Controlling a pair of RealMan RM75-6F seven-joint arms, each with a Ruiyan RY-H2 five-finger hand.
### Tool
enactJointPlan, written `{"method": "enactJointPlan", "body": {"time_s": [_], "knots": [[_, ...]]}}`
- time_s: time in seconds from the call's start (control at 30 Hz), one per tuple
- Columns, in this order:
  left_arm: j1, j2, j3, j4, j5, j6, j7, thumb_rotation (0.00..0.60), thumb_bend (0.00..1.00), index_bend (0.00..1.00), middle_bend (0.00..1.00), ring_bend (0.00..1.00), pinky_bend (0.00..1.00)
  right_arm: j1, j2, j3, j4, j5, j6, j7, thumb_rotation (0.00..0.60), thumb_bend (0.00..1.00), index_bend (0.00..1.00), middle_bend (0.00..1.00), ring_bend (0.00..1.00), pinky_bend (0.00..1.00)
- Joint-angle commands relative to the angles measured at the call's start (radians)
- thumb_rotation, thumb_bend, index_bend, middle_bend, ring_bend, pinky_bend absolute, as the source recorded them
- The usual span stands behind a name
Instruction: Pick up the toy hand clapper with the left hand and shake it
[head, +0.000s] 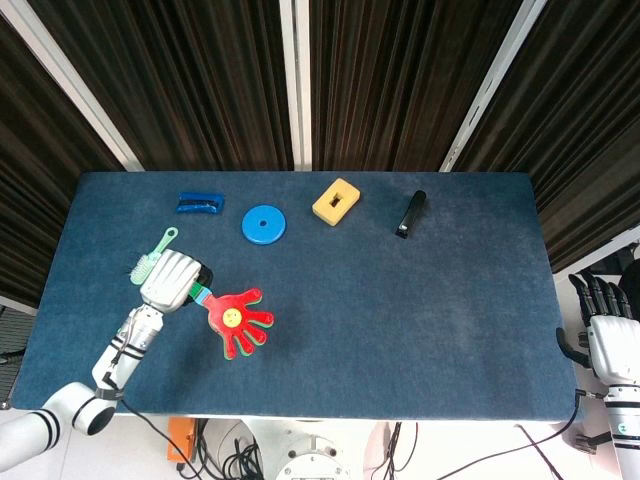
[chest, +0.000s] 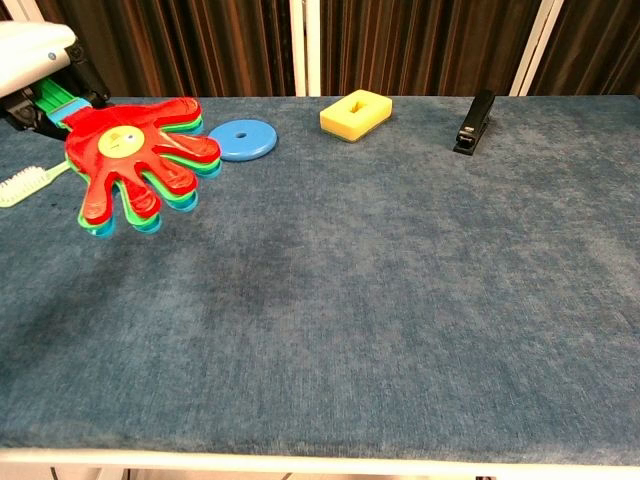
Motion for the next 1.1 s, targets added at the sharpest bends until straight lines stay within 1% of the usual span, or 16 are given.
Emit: {"method": "enactJointPlan", "body": {"time_s": [0.03,0.2,0.3,0.37,0.4,0.43,0.47,0.5,0.53,0.6,0.63,0.67,0.73,0.8,0.93,1.1], "knots": [[0.012,-0.048,-0.004,-0.042,-0.118,-0.053,0.072,0.600,0.49,1.00,1.00,1.00,1.00,0.000,0.001,0.000,0.001,0.001,0.000,0.000,0.600,0.33,0.00,0.00,0.00,0.00],[0.016,-0.097,-0.005,-0.034,-0.210,-0.082,0.150,0.600,0.49,1.00,1.00,1.00,1.00,-0.001,0.005,0.004,0.001,0.009,-0.002,0.000,0.600,0.33,0.00,0.00,0.00,0.00],[0.013,-0.112,0.002,-0.034,-0.244,-0.104,0.184,0.600,0.49,1.00,1.00,1.00,1.00,0.002,0.005,0.004,0.002,0.011,-0.008,0.000,0.600,0.33,0.00,0.00,0.00,0.00],[0.010,-0.110,0.010,-0.051,-0.271,-0.135,0.198,0.600,0.49,0.91,0.96,0.98,0.99,0.004,0.003,0.003,0.002,0.010,-0.010,-0.001,0.600,0.33,0.00,0.00,0.00,0.00],[0.009,-0.106,0.014,-0.062,-0.282,-0.150,0.195,0.600,0.48,0.78,0.86,0.92,0.94,0.004,0.003,0.003,0.002,0.009,-0.011,0.000,0.600,0.33,0.00,0.00,0.00,0.00],[0.006,-0.095,0.021,-0.078,-0.299,-0.182,0.192,0.600,0.48,0.56,0.65,0.74,0.81,0.005,0.002,0.003,0.002,0.010,-0.012,0.000,0.600,0.33,0.00,0.00,0.00,0.00],[0.001,-0.082,0.026,-0.090,-0.311,-0.206,0.193,0.600,0.48,0.43,0.50,0.59,0.70,0.005,0.002,0.004,0.003,0.011,-0.013,0.001,0.600,0.33,0.00,0.00,0.00,0.00],[-0.003,-0.072,0.028,-0.098,-0.320,-0.221,0.199,0.600,0.47,0.25,0.29,0.36,0.52,0.005,0.002,0.004,0.004,0.012,-0.014,0.002,0.600,0.33,0.00,0.00,0.00,0.00],[-0.006,-0.063,0.028,-0.106,-0.325,-0.224,0.206,0.600,0.45,0.10,0.12,0.15,0.34,0.005,0.002,0.004,0.005,0.014,-0.014,0.003,0.600,0.33,0.00,0.00,0.00,0.00],[-0.003,-0.056,0.025,-0.117,-0.321,-0.211,0.193,0.600,0.42,0.02,0.01,0.03,0.19,0.003,0.003,0.005,0.007,0.016,-0.012,0.005,0.600,0.33,0.00,0.00,0.00,0.00],[-0.001,-0.049,0.022,-0.124,-0.316,-0.201,0.180,0.600,0.39,0.01,0.00,0.00,0.14,0.002,0.004,0.006,0.007,0.017,-0.010,0.007,0.600,0.33,0.00,0.00,0.00,0.00],[0.000,-0.043,0.021,-0.128,-0.313,-0.195,0.173,0.600,0.37,0.00,0.00,0.00,0.11,0.001,0.005,0.007,0.007,0.018,-0.008,0.008,0.600,0.33,0.00,0.00,0.00,0.00],[-0.001,-0.017,0.024,-0.148,-0.312,-0.199,0.170,0.600,0.27,0.00,0.00,0.00,0.07,0.000,0.007,0.009,0.006,0.017,-0.004,0.008,0.600,0.33,0.00,0.00,0.00,0.00],[-0.002,0.013,0.027,-0.176,-0.323,-0.211,0.184,0.600,0.22,0.00,0.00,0.00,0.05,0.000,0.007,0.009,0.004,0.014,-0.001,0.008,0.600,0.33,0.00,0.00,0.00,0.00],[-0.002,0.072,0.037,-0.244,-0.351,-0.219,0.233,0.600,0.20,0.00,0.00,0.00,0.01,0.002,0.005,0.008,-0.001,0.010,-0.002,0.003,0.600,0.33,0.00,0.00,0.00,0.00],[0.017,0.131,0.054,-0.312,-0.363,-0.194,0.257,0.600,0.20,0.00,0.00,0.00,0.00,0.003,0.003,0.006,-0.005,0.004,0.001,-0.002,0.600,0.33,0.00,0.00,0.00,0.00]]}}
